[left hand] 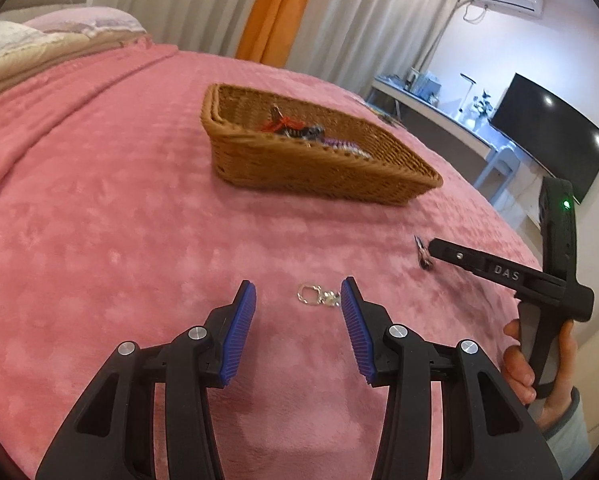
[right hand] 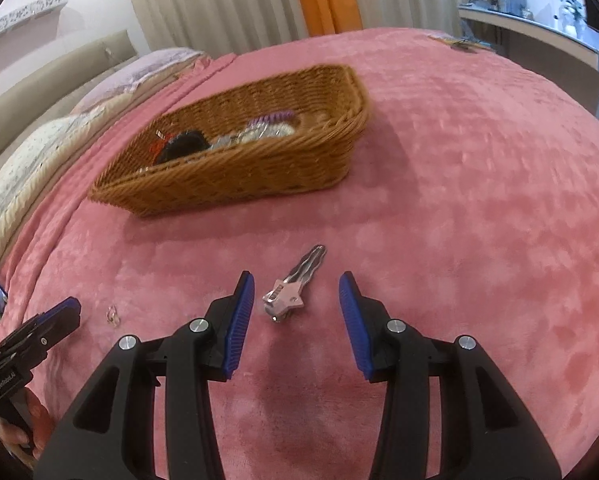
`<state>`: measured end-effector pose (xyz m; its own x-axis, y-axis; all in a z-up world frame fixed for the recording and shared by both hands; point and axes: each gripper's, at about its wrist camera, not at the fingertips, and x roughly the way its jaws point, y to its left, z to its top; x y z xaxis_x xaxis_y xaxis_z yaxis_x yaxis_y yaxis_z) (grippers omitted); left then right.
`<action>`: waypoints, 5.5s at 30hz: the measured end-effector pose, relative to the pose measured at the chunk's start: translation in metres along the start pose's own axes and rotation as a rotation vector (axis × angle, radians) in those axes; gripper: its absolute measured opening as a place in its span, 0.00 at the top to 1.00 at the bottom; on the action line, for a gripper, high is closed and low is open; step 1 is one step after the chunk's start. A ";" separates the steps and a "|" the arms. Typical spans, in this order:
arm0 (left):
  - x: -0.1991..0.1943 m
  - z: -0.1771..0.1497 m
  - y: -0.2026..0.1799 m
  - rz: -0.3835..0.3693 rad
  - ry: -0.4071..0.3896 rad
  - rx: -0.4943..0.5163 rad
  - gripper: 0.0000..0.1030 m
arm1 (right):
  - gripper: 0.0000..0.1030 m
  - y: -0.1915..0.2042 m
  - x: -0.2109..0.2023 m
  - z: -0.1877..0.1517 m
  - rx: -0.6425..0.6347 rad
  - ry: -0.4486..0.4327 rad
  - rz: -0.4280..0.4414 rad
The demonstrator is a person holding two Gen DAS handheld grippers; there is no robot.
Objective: Organize jewelry
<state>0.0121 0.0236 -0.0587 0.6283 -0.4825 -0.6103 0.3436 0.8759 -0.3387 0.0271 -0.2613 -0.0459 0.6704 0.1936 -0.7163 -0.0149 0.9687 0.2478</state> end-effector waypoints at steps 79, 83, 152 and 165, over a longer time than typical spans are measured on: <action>0.066 0.145 -0.032 0.086 -0.223 0.156 0.75 | 0.80 0.068 0.070 0.154 -0.174 -0.058 -0.017; 0.076 0.142 -0.023 0.086 -0.194 0.139 0.75 | 0.80 0.059 0.083 0.148 -0.139 -0.022 -0.002; -0.052 0.015 -0.046 0.379 -0.463 0.147 0.07 | 0.29 0.042 -0.077 -0.015 -0.092 -0.445 -0.122; -0.050 0.013 -0.049 0.384 -0.456 0.154 0.07 | 0.29 0.043 -0.075 -0.015 -0.094 -0.438 -0.125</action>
<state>-0.0273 0.0048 -0.0024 0.9508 -0.1123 -0.2886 0.1091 0.9937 -0.0272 -0.0351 -0.2319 0.0084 0.9210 0.0098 -0.3894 0.0326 0.9942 0.1023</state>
